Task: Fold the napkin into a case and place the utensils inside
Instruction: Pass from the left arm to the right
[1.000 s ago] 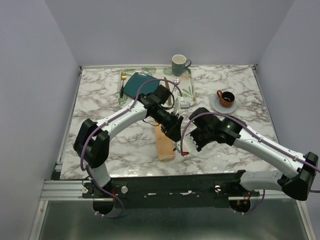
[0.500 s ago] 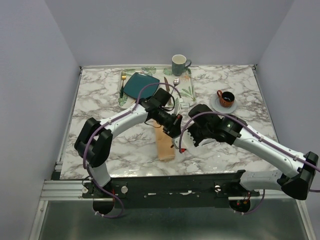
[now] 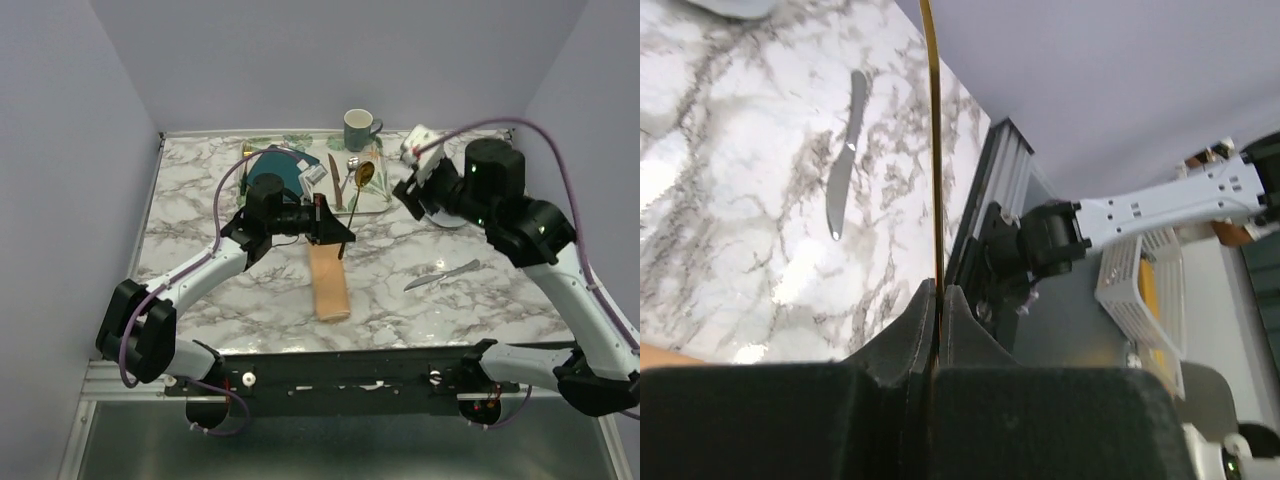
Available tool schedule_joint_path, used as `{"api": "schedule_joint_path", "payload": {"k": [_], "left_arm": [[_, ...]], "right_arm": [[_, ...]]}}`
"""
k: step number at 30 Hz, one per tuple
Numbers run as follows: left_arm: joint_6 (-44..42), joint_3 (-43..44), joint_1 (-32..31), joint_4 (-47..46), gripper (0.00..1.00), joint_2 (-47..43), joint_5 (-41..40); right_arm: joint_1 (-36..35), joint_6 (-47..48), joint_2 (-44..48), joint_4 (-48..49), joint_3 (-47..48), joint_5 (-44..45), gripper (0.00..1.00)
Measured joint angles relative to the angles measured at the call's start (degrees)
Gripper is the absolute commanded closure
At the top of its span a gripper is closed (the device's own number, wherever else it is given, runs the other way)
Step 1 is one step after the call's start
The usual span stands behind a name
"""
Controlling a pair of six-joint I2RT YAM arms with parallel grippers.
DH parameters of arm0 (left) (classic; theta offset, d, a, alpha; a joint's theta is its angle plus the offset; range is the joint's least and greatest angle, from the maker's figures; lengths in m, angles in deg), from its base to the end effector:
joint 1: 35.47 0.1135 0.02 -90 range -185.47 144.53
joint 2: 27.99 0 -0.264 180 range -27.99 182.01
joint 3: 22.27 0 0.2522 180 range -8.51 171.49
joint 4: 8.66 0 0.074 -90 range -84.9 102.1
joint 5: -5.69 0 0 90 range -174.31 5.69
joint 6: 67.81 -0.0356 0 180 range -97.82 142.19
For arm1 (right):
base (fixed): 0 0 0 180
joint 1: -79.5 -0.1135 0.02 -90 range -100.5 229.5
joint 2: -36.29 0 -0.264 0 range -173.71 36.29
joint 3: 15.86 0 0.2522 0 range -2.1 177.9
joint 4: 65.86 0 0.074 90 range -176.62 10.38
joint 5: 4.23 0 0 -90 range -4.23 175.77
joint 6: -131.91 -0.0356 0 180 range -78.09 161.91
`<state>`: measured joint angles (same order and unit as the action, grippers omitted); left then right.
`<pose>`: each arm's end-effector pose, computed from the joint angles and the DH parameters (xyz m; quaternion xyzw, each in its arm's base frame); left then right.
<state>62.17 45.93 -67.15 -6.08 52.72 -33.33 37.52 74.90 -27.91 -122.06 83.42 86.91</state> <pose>0.2550 -0.1899 0.2943 0.2092 0.7336 -0.5983 0.2451 0.1593 0.1424 0.4566 -0.4974 0.6578 0.0361 0.5644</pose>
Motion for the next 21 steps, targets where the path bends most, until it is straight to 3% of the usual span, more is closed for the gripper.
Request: {"api": "schedule_joint_path", "payload": {"k": [5, 11, 21], "left_arm": [[4.3, -4.7, 0.2, -8.0, 1.0, -3.0, -7.1], [7.2, -6.3, 0.6, -12.1, 1.0, -3.2, -11.7], [8.4, -6.6, -0.1, -13.2, 1.0, -3.3, -14.6]], "right_arm": [[12.5, -24.7, -7.8, 0.0, 9.1, -11.9, 0.44], [14.3, -44.1, -10.8, 0.8, 5.5, -24.3, 0.49], [14.2, -55.6, -17.8, 3.2, 4.4, -31.9, 0.55]]}}
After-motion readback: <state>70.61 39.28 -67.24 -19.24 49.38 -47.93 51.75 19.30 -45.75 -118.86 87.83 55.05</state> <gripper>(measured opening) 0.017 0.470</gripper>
